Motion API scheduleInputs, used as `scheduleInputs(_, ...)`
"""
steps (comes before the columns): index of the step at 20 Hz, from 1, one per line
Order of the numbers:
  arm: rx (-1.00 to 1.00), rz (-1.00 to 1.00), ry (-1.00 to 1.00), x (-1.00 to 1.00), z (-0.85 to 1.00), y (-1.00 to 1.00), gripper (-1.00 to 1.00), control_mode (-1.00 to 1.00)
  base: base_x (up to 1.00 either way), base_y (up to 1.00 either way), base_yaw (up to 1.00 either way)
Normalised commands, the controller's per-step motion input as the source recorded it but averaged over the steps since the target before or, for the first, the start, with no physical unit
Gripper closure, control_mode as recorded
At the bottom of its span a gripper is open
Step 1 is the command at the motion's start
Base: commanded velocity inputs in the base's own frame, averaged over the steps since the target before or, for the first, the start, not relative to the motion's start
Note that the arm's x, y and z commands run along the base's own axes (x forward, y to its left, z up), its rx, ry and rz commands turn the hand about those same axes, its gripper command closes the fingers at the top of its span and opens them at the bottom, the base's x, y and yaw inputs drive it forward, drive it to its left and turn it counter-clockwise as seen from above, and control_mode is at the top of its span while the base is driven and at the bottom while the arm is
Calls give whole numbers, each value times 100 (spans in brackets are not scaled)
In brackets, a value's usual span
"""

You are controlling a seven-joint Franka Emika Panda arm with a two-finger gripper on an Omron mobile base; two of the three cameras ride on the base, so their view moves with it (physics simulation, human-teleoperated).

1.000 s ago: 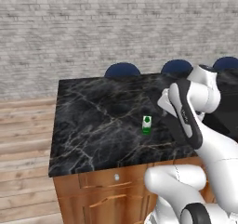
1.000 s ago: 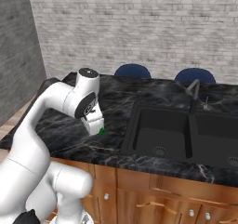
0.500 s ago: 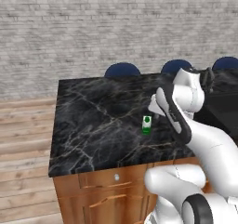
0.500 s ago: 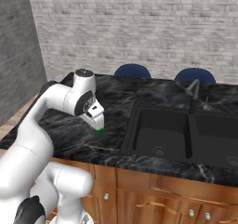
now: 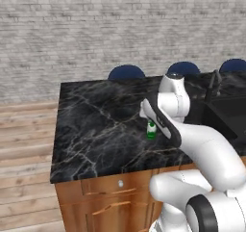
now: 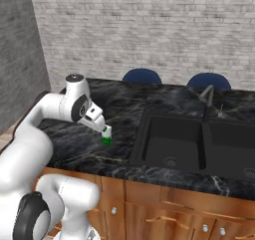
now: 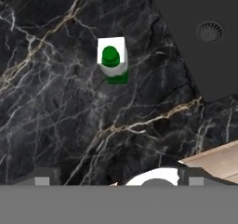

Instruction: Gather the eggs and milk located in the vicinity of the sink area and place them right next to the bowl.

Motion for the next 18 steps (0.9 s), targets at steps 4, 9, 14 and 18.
scheduleInputs(4,-4,10,0,33,-27,0,-100,-100,0,0,0)
scheduleInputs(9,-2,10,0,36,-18,0,-100,-100,0,0,0)
scheduleInputs(14,-1,9,0,31,-11,-1,-100,-100,0,0,0)
scheduleInputs(18,-2,2,0,4,-15,-4,-100,-100,0,0,0)
